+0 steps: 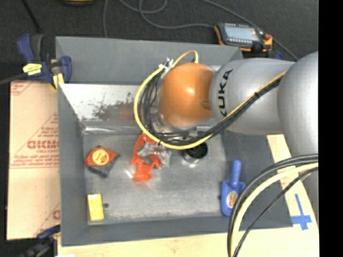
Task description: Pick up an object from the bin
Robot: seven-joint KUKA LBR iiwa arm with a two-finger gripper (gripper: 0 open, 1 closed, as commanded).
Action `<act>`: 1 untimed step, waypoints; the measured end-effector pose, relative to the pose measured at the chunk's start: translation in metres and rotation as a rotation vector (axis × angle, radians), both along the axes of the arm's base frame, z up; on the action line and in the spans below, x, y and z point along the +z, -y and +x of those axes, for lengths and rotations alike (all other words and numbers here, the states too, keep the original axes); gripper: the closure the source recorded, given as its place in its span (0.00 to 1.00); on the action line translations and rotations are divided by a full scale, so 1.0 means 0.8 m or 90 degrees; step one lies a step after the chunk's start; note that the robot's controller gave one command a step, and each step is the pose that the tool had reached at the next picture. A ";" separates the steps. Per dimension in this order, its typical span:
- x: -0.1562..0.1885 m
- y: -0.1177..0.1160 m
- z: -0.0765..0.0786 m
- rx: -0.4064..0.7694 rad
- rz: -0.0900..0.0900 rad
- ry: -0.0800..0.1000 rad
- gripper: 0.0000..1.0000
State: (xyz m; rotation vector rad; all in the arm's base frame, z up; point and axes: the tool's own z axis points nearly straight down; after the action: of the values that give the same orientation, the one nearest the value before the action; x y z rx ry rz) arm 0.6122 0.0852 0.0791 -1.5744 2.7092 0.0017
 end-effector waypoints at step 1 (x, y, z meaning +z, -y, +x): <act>0.017 0.001 -0.001 0.000 -0.002 -0.003 1.00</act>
Offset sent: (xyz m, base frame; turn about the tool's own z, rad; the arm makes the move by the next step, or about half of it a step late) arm -0.0001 0.0001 0.0039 0.0000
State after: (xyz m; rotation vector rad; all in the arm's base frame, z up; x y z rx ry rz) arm 0.6114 0.0846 0.0929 -1.5776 2.7140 0.0020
